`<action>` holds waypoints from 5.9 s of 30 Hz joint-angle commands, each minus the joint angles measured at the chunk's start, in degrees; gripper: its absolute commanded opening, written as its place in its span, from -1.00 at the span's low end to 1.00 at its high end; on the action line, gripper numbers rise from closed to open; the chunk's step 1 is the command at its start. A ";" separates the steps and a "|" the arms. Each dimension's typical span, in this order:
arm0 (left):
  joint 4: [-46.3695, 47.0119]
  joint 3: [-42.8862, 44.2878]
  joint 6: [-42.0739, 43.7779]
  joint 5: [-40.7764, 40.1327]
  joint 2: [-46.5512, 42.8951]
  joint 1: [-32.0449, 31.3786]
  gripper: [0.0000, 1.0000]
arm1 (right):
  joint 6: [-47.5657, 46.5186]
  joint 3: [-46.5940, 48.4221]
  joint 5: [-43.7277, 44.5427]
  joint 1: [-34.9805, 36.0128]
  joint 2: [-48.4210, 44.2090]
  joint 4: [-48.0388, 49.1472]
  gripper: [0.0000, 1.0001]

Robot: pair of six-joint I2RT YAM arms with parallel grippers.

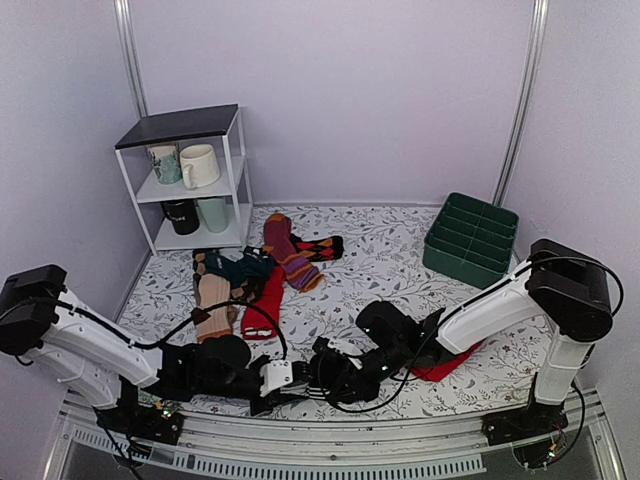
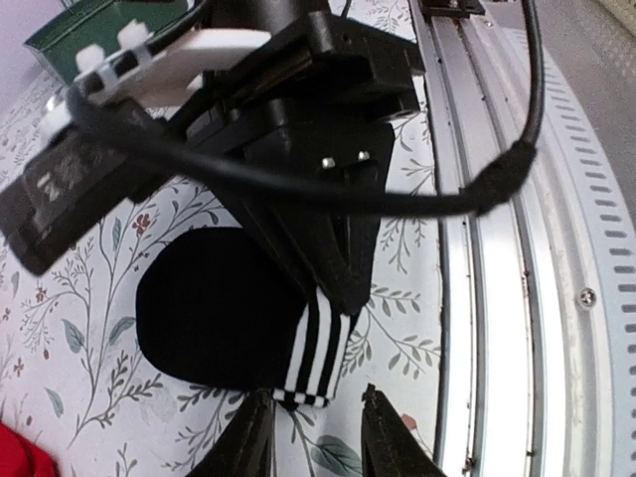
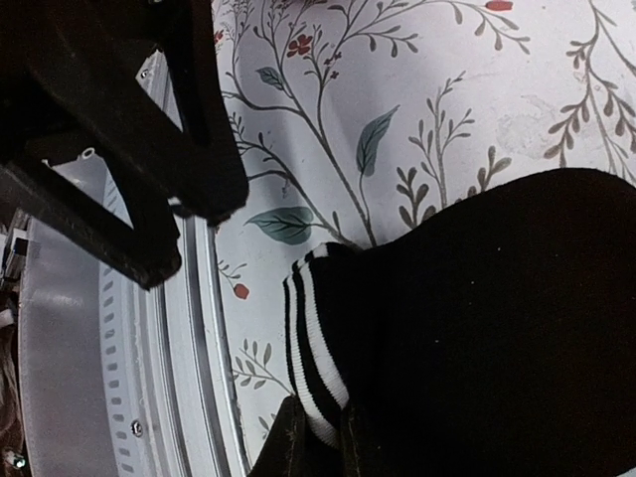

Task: Roll the socks
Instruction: Roll the sock at the center of the board.

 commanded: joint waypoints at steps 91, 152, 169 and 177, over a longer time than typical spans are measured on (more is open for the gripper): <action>-17.38 16.10 -11.49 20.38 27.03 8.56 -1.00 | -21.20 -14.15 24.89 8.13 -9.01 10.49 -0.81; 4.27 6.51 3.42 -1.74 18.03 -4.08 -1.00 | 6.17 3.36 -9.03 -4.70 6.13 -13.04 -0.62; -10.10 11.03 -9.57 13.45 22.44 3.69 -1.00 | -17.42 -24.19 16.44 2.22 -27.26 26.49 -0.21; -11.60 11.86 -11.03 17.69 23.94 5.92 -1.00 | -16.84 -25.71 26.43 11.72 -22.65 24.14 -0.21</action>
